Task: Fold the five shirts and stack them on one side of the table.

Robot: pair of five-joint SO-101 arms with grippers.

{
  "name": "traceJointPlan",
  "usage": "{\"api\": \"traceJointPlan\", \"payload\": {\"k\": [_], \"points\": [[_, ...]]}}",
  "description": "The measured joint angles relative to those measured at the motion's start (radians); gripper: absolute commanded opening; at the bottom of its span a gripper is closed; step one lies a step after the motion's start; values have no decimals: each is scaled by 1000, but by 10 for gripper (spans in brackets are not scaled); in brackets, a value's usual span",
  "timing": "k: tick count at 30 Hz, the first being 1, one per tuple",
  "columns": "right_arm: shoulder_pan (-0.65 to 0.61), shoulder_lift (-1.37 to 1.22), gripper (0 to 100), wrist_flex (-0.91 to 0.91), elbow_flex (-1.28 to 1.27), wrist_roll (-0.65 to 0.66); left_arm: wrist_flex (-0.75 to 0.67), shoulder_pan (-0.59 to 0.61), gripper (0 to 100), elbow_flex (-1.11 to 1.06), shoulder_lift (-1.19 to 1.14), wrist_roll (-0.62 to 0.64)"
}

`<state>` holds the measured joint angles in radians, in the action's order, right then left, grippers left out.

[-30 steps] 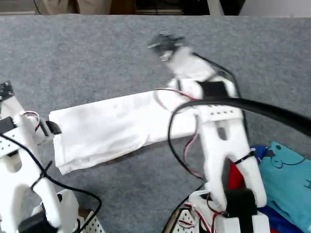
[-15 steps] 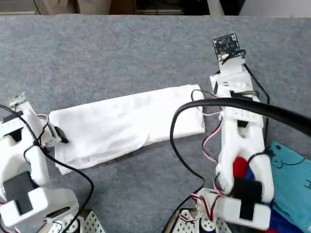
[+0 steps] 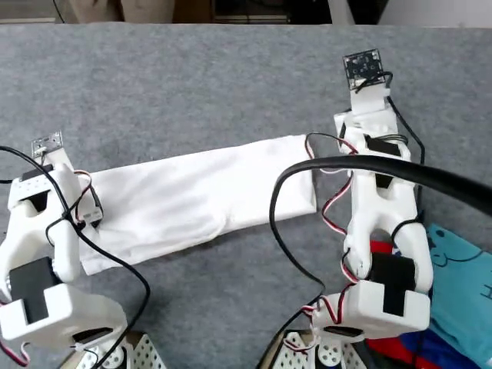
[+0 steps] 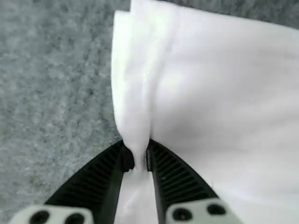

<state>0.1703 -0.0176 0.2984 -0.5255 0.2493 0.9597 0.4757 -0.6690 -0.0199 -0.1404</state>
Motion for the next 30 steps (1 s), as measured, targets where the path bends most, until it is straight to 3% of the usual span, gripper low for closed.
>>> {"api": "traceJointPlan", "payload": {"k": [7, 10, 14, 21, 30], "points": [[40, -6, 8, -11, 0, -3, 75, 95, 19, 98, -11, -5], [46, -6, 8, -11, 0, -3, 209, 140, 19, 224, -15, -41], [46, -41, 8, -46, 0, -3, 419, 95, 19, 404, -15, -52], [64, -121, 8, -106, 34, -3, 641, -161, 19, 638, -15, 2], [94, -155, 7, -106, 81, -3, 675, -582, 19, 767, -15, 173]]}}
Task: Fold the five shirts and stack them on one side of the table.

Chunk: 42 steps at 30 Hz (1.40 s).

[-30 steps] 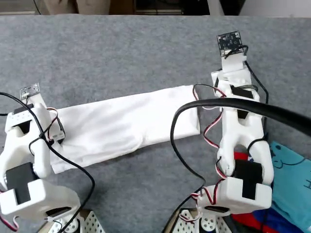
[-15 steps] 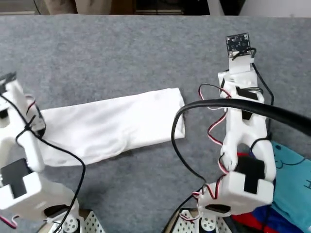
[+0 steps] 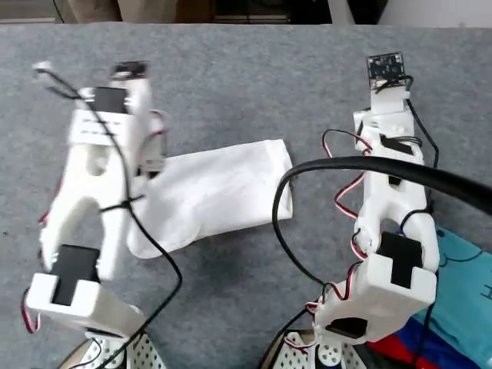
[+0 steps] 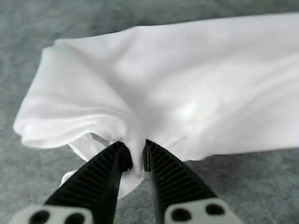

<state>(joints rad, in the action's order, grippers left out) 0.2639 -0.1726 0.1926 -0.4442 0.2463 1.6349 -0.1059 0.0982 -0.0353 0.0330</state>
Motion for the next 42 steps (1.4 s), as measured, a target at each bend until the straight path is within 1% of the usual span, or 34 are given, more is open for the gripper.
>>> {"api": "traceJointPlan", "payload": {"k": [5, 11, 16, 19, 24, 30, 32, 35, 37, 39, 42], "points": [[9, 0, 7, 0, 0, 0, -28, -201, 19, 89, -29, 14], [9, 0, 7, 0, 0, 0, -63, -315, 19, 230, -196, 75], [9, 0, 7, 0, 0, 0, -61, -356, 19, 423, -399, 81], [9, 0, 7, 0, 0, 0, -34, -385, 19, 563, -503, 81], [9, 0, 6, 0, 0, 0, 12, -433, 19, 784, -660, 81], [9, 0, 6, 0, 0, 0, 40, -454, 22, 977, -802, 83], [9, 0, 6, 0, 0, 0, 48, -454, 53, 1023, -822, 83], [9, 0, 6, 0, 0, 0, 89, -456, 184, 1074, -830, 84], [9, 0, 6, 0, 0, 0, 103, -460, 246, 1083, -830, 84], [9, 0, 6, 0, 0, 0, 112, -460, 274, 1083, -832, 121], [9, 0, 7, 0, 0, 0, 114, -425, 274, 1105, -832, 192]]}}
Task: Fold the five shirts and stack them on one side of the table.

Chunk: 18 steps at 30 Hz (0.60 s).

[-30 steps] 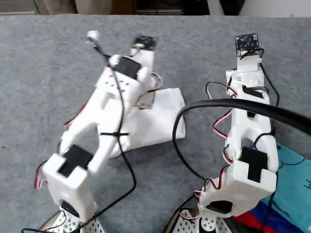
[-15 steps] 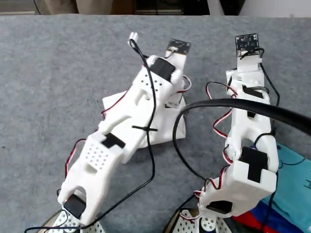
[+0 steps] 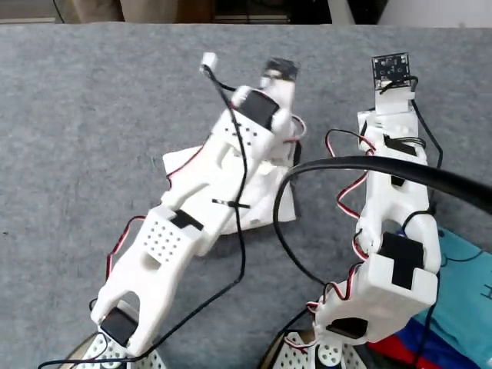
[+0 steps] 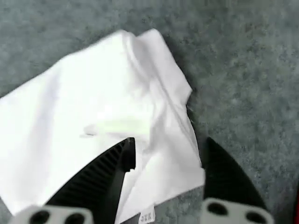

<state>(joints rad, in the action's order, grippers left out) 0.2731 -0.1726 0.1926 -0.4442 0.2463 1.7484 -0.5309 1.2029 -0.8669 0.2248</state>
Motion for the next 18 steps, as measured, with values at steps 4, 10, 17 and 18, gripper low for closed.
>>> {"api": "traceJointPlan", "payload": {"k": [4, 10, 17, 18], "points": [[0, 0, 5, 0, 0, 0, 0, 87, 233, 35, 0, 21], [-5, 0, 5, 150, 68, 0, 0, 288, 29, 38, 0, 26], [-153, 26, 5, 663, 315, 161, 0, 442, 19, -152, 2, -23], [-190, 26, 5, 740, 351, 192, 0, 459, 19, -176, 2, -44]]}}
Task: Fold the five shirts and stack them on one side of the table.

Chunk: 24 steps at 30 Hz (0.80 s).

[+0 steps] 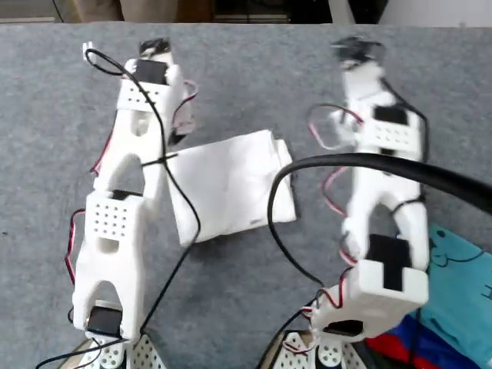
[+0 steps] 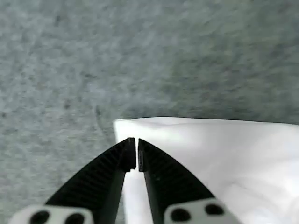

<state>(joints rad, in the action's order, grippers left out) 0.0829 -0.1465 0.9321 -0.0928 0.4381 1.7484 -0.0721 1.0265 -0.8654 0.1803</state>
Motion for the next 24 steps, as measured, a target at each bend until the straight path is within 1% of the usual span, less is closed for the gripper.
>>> {"api": "traceJointPlan", "payload": {"k": [3, 5, 8, 12, 14, 16, 18, 24], "points": [[-130, 0, 8, 193, 87, 74, 0, 81, 19, -48, 0, -57], [-227, 0, 8, 281, 115, 114, 0, 153, 19, -60, 0, -77], [-368, 0, 8, 342, 126, 164, 0, 244, 19, -81, 0, -112], [-499, -80, 7, 348, 152, 173, 0, 290, 19, -150, 0, -167], [-537, -158, 6, 345, 184, 172, 0, 298, 19, -184, 0, -184], [-546, -236, 5, 345, 241, 137, -5, 298, 19, -219, 0, -189], [-546, -305, 5, 356, 307, 117, -32, 298, 19, -262, 0, -195], [-554, -459, 5, 488, 508, 104, -160, 305, 19, -370, 11, -196]]}}
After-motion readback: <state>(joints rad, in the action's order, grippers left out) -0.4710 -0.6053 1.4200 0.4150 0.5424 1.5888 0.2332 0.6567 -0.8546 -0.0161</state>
